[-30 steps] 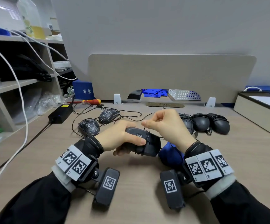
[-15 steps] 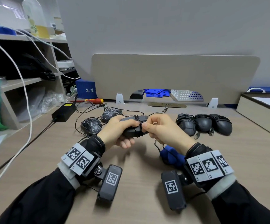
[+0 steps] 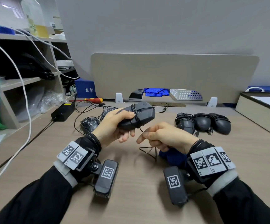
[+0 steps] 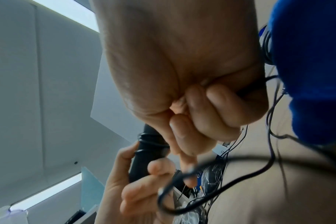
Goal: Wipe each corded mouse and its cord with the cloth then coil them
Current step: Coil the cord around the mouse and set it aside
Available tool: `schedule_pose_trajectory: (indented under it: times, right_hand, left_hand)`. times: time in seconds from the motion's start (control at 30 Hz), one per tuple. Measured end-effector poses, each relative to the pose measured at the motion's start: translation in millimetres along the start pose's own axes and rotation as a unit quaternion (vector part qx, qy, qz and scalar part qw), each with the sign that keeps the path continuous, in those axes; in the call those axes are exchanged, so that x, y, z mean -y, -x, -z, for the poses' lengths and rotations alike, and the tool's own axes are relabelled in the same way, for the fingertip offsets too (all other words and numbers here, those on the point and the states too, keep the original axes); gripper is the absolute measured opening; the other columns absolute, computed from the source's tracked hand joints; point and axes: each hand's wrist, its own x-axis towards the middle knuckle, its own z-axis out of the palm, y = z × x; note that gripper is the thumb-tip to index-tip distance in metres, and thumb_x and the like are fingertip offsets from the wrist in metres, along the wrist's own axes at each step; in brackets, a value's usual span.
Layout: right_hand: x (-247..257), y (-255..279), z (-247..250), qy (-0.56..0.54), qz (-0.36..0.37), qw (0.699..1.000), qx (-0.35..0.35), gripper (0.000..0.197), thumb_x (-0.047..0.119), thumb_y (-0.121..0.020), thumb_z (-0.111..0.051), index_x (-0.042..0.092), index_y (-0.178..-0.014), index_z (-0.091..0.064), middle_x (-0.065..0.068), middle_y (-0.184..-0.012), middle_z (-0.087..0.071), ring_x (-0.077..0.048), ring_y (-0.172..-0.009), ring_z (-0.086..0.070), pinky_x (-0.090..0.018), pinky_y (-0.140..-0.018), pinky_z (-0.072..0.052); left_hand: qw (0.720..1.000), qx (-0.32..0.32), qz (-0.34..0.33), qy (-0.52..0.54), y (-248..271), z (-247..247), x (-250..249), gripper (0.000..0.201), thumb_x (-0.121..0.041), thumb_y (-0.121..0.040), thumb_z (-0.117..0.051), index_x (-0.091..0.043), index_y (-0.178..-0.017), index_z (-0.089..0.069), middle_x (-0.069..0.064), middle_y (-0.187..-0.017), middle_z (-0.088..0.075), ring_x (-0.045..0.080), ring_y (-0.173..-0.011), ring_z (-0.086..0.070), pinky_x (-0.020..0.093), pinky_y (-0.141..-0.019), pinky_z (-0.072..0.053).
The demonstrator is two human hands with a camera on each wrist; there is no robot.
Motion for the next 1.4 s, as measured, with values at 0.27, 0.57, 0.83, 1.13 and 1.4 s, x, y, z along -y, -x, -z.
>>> schedule_pose_trajectory:
  times: [0.27,0.57,0.83,1.13,1.4]
  right_hand:
    - [-7.2,-3.3,13.0,0.083,-0.023,0.984,-0.153,0.046,0.002,-0.088,-0.062,0.016,-0.044,-0.060,0.002,-0.047,-0.044,-0.014,-0.051,-0.030,-0.023,-0.048,-0.025]
    - [5.2,-1.1,9.3,0.037,0.100,0.966,-0.237,0.030,0.029,-0.091,-0.072,0.006,-0.072,-0.073,0.015,-0.043,-0.048,-0.001,-0.041,-0.039,-0.013,-0.046,-0.031]
    - [13.2,-2.3,-4.8,0.059,0.154,0.962,-0.219,0.027,0.021,-0.095,-0.064,0.008,-0.072,-0.067,-0.009,-0.065,-0.060,-0.004,-0.050,-0.041,-0.015,-0.049,-0.034]
    - [8.6,-3.7,-11.2,0.003,0.131,0.985,-0.114,0.027,0.013,-0.104,-0.048,0.002,-0.091,-0.069,0.012,-0.046,-0.037,-0.003,-0.040,-0.028,-0.014,-0.040,-0.024]
    - [2.8,-4.0,-14.9,-0.049,0.004,0.998,0.028,0.030,0.018,-0.108,-0.041,0.006,-0.098,-0.068,0.004,-0.055,-0.031,-0.008,-0.043,-0.023,-0.017,-0.039,-0.021]
  left_hand:
    - [0.978,0.130,0.013,-0.164,10.5,-4.7,-0.1,0.046,-0.026,-0.076,-0.069,0.006,-0.109,-0.059,0.024,-0.057,-0.059,0.022,-0.031,-0.049,0.019,-0.032,-0.038]
    - [0.953,0.086,0.082,-0.279,5.7,-8.1,5.3,0.020,-0.017,-0.094,-0.063,-0.001,-0.084,-0.056,0.023,-0.059,-0.064,0.025,-0.036,-0.056,0.022,-0.037,-0.043]
    - [0.970,-0.050,0.101,-0.215,-3.7,-4.0,11.6,0.021,-0.022,-0.092,-0.062,-0.003,-0.087,-0.057,0.020,-0.056,-0.062,0.026,-0.036,-0.057,0.021,-0.035,-0.041]
    - [0.978,-0.146,0.100,-0.106,-7.4,8.6,6.1,0.028,-0.026,-0.090,-0.064,0.001,-0.086,-0.060,0.019,-0.055,-0.061,0.021,-0.033,-0.052,0.018,-0.033,-0.039]
    - [0.996,-0.057,0.063,-0.002,-2.2,10.7,-1.3,0.034,-0.033,-0.095,-0.053,0.001,-0.095,-0.055,0.013,-0.051,-0.051,0.016,-0.030,-0.037,0.018,-0.031,-0.028]
